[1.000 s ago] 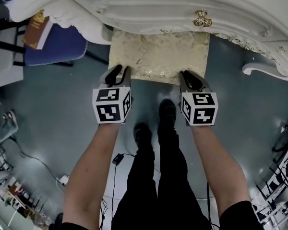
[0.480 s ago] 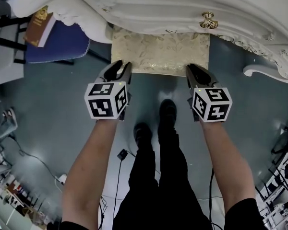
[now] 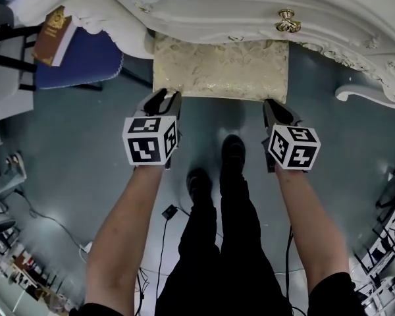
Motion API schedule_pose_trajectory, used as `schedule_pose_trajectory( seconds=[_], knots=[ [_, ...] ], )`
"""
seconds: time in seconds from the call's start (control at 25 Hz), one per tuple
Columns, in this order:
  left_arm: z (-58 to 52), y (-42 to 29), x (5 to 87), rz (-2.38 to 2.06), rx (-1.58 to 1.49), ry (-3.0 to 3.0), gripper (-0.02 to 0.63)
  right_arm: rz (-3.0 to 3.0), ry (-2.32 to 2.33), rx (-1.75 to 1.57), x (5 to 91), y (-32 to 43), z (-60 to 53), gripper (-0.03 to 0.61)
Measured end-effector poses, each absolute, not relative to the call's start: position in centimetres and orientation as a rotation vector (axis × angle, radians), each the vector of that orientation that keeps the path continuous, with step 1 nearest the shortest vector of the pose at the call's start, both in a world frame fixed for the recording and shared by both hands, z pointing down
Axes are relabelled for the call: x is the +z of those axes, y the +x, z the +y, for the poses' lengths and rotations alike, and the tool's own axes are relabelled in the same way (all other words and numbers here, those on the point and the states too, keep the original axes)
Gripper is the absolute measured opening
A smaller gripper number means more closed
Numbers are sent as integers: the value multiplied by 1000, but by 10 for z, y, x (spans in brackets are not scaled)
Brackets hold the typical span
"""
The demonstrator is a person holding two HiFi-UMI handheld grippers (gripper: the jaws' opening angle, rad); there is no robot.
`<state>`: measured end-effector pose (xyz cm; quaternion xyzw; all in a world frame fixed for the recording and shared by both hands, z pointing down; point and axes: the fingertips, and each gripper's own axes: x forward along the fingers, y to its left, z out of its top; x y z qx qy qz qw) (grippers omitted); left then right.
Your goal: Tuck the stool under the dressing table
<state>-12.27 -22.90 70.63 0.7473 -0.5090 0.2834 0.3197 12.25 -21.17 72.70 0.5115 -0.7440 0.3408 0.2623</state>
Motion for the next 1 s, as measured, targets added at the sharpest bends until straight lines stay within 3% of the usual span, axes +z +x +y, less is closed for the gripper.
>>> schedule_pose_trajectory(
  seconds=[1.0],
  knots=[
    [-316, -94, 706, -1426, 693, 2049, 146, -2110, 1427, 870, 727, 149, -310, 15]
  ],
)
